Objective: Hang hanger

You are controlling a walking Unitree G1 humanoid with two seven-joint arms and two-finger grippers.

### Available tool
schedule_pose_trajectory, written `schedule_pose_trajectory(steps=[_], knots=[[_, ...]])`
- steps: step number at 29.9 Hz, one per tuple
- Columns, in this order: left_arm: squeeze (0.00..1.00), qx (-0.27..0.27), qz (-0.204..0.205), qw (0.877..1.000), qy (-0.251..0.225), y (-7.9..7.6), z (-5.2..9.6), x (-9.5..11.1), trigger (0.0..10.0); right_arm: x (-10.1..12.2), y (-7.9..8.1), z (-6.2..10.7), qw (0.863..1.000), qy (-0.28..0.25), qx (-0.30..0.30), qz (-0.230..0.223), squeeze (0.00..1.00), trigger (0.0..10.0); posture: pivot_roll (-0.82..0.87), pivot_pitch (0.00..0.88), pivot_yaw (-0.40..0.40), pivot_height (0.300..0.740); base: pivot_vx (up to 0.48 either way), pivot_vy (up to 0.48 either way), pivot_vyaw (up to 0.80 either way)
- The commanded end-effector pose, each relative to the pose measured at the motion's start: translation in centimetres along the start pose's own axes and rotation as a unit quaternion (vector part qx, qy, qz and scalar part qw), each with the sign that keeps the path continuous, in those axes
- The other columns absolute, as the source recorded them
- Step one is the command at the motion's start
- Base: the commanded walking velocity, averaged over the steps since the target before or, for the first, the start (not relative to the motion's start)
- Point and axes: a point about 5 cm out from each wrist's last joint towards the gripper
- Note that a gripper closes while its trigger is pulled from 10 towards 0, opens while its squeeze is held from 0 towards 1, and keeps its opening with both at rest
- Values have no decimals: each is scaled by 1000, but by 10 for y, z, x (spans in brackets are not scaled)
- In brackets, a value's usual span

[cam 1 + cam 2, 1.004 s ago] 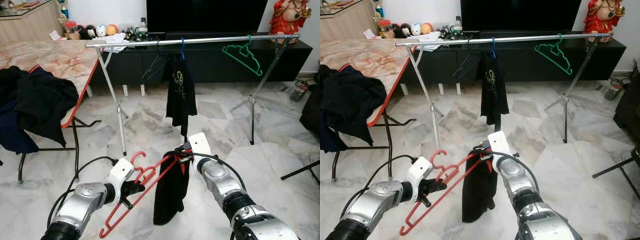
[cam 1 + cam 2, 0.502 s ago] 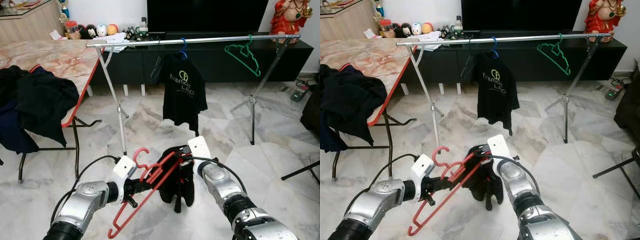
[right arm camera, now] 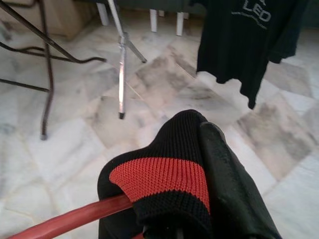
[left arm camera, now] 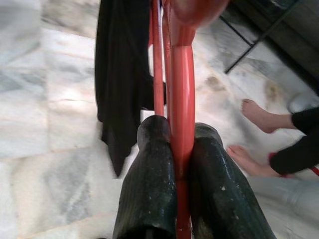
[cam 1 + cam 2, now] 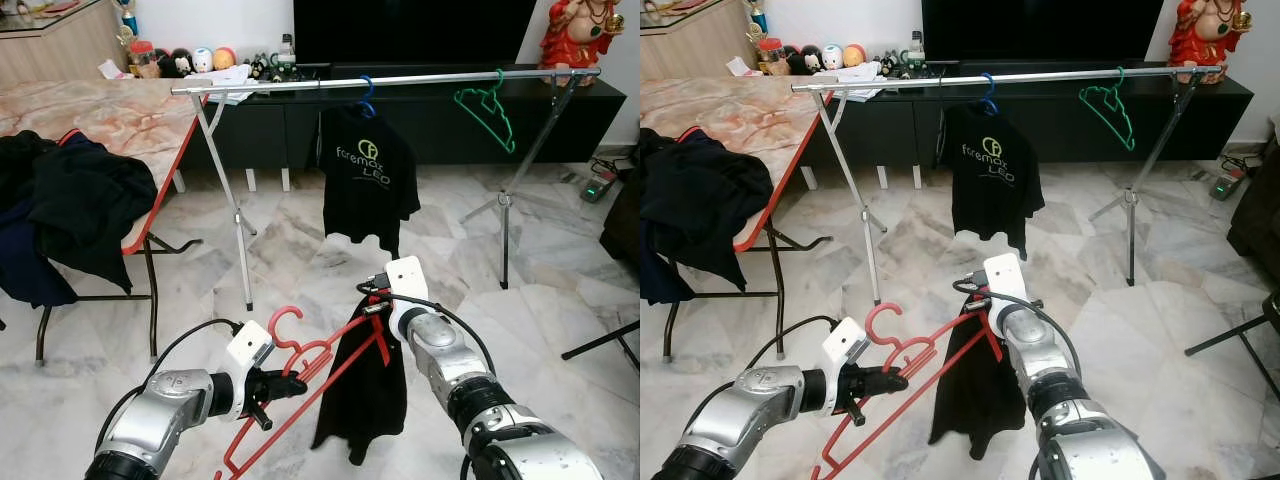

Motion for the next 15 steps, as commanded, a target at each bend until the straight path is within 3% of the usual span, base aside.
schedule_pose_trajectory(steps=[1, 8, 12, 15], knots=[[0, 22, -6, 1000, -7, 6, 3, 3, 10000, 11, 1, -1, 1000, -21, 4, -8, 0, 10000, 86, 75, 14, 740, 0, 0, 0], [0, 46, -7, 999, -28, 9, 0, 8, 10000, 1, 9, 1, 1000, -10, 21, -4, 0, 10000, 80, 72, 15, 740, 0, 0, 0], [0, 57, -15, 998, -33, 10, 0, 10, 10000, -2, 11, 2, 999, -7, 29, 35, 0, 10000, 79, 74, 15, 740, 0, 0, 0], [0, 55, -13, 998, -35, 10, -1, 11, 10000, -4, 11, 2, 999, -4, 30, 35, 0, 10000, 80, 75, 14, 740, 0, 0, 0]])
Point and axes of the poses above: a point about 5 cm out from each wrist's last joint towards the gripper, its own z axis pointing back from the gripper into the wrist, its own x axis along the axis of the wrist's last joint, y = z × x, and after that the axes turned 8 degrees about z, right-handed
